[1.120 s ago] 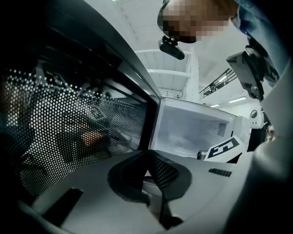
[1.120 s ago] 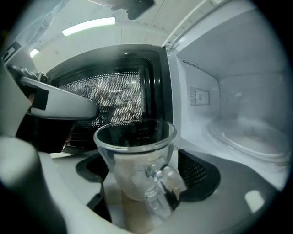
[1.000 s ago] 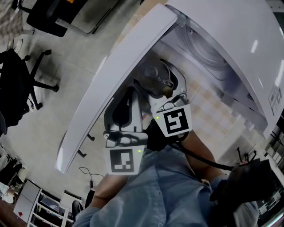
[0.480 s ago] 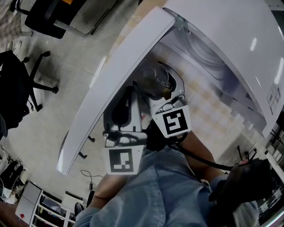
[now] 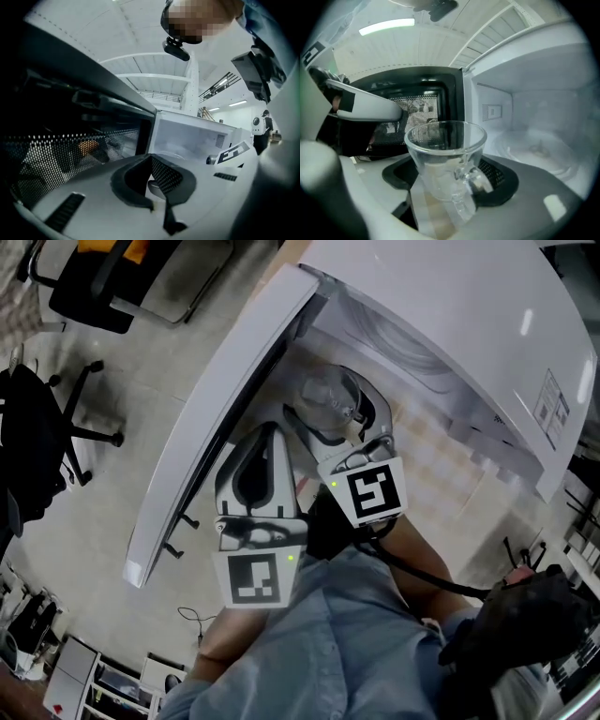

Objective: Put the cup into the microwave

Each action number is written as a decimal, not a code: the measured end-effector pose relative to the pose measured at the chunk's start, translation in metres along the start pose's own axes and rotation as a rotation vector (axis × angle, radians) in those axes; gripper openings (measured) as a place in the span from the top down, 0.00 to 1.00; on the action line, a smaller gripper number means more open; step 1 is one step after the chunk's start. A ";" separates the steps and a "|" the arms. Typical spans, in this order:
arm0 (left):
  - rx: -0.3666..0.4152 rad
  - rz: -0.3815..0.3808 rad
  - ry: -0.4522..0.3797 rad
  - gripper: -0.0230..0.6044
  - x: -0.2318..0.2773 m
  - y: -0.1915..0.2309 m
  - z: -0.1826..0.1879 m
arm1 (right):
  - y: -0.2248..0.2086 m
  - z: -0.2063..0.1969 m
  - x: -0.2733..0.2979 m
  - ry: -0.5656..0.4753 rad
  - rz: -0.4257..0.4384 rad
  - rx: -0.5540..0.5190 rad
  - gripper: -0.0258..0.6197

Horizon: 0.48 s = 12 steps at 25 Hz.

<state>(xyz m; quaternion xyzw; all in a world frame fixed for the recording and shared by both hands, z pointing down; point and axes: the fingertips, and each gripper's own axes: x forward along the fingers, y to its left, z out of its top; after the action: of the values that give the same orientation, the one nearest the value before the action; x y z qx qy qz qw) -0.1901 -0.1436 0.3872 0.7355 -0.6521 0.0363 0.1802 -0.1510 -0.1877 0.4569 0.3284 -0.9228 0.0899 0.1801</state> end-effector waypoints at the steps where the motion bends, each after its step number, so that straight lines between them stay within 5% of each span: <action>1: 0.003 -0.005 0.000 0.95 -0.002 -0.003 0.006 | -0.002 0.006 -0.005 -0.002 -0.010 -0.001 0.41; 12: 0.049 -0.074 -0.030 0.95 -0.020 -0.050 0.068 | -0.030 0.068 -0.058 -0.036 -0.113 0.011 0.41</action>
<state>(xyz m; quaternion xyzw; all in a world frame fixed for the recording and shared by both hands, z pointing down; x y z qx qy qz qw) -0.1570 -0.1417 0.3076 0.7638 -0.6259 0.0346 0.1535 -0.1083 -0.1969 0.3735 0.3827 -0.9053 0.0787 0.1666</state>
